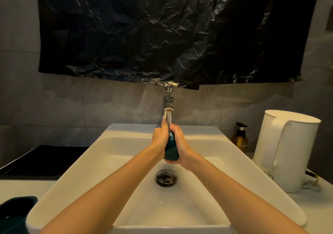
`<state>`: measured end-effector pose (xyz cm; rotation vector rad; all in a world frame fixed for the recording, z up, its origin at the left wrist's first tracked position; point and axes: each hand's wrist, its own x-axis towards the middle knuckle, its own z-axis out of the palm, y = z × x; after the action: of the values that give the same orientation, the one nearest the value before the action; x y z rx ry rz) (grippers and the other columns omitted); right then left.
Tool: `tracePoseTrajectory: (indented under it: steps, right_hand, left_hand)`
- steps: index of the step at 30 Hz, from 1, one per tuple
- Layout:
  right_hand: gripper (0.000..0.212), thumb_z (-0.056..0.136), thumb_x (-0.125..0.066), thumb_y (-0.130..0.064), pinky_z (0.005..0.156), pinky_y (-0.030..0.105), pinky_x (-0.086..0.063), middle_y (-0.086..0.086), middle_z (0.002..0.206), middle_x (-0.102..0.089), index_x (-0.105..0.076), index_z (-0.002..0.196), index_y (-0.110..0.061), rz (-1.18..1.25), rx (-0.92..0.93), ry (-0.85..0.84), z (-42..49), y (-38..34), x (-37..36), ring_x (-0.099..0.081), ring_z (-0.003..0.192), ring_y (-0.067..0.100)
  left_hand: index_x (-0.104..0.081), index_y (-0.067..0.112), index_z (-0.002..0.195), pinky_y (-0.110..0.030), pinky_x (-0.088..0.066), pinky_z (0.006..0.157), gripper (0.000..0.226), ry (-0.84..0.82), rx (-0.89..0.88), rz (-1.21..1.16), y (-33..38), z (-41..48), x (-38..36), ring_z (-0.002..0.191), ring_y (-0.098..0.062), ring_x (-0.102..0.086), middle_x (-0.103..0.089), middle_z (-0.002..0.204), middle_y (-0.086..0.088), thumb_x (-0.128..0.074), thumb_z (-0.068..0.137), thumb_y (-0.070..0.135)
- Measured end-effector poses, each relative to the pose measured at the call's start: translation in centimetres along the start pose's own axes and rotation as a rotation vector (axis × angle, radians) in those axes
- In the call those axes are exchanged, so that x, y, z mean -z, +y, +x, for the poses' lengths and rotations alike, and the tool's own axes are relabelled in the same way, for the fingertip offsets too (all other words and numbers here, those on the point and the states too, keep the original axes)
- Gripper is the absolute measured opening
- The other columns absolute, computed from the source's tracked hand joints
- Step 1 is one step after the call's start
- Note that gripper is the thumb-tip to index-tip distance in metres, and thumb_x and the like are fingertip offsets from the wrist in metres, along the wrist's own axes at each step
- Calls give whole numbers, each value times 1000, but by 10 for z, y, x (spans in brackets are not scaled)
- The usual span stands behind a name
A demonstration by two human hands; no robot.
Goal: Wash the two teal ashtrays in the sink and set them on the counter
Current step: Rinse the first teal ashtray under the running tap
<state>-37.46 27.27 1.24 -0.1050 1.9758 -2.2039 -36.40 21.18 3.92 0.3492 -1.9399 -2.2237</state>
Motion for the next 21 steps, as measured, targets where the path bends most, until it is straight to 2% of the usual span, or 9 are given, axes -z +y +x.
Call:
tracePoseTrajectory:
  steps: [2,5,8,9,11,13,17,21]
  right_hand:
    - [42,95,-37,-53,70,32,-45,13,99,-54,-54,106,-16,79,-48,-7,-2,-2,2,-52,82,19]
    - [48,86,-47,-63,78,35,-49,10,96,-63,-62,100,-20,207,-182,14,-2,-3,6,-57,89,20]
    - [38,88,-44,-61,72,36,-54,8,108,-61,-56,109,-33,41,-39,39,2,1,6,-58,95,22]
    - [31,91,-42,-58,66,34,-54,8,110,-59,-52,111,-36,-51,34,54,1,2,4,-58,95,23]
    - [23,95,-41,-53,58,30,-54,6,110,-57,-46,112,-39,-168,132,74,-1,2,5,-58,91,22]
    - [23,96,-39,-53,58,30,-55,6,109,-56,-45,114,-39,-204,158,64,-2,1,9,-58,88,20]
    - [36,90,-41,-64,77,42,-56,10,109,-61,-54,111,-37,-135,-23,9,-5,1,13,-62,89,24]
    - [57,86,-43,-68,89,41,-50,13,95,-63,-60,98,-15,137,-253,27,-3,-7,17,-59,88,26]
  left_hand:
    - [-61,7,108,-27,-45,54,43,-8,-87,51,-7,-2,-1,75,-21,-60,-65,97,-14,-35,99,40]
    - [-57,9,109,-24,-47,56,33,-67,-201,102,-19,-6,-2,83,-20,-61,-63,101,-13,-38,100,34]
    - [-57,11,103,-25,-48,57,28,-44,-160,46,-14,-4,1,78,-18,-59,-61,90,-10,-40,99,32]
    - [-57,12,105,-29,-51,64,29,-27,-109,12,-10,-1,3,81,-20,-59,-60,89,-9,-40,100,34]
    - [-57,13,114,-41,-52,87,37,-19,-2,-20,-5,5,7,96,-28,-59,-61,101,-11,-38,99,40]
    - [-56,12,118,-45,-50,92,40,-64,29,-43,-7,6,9,103,-30,-58,-61,109,-14,-39,98,42]
    - [-57,6,117,-37,-53,74,32,-198,-2,-149,-15,3,13,92,-26,-60,-62,106,-15,-44,99,29]
    - [-55,9,119,-39,-55,81,31,-295,-73,-68,-19,6,18,103,-28,-61,-62,115,-16,-47,98,29]
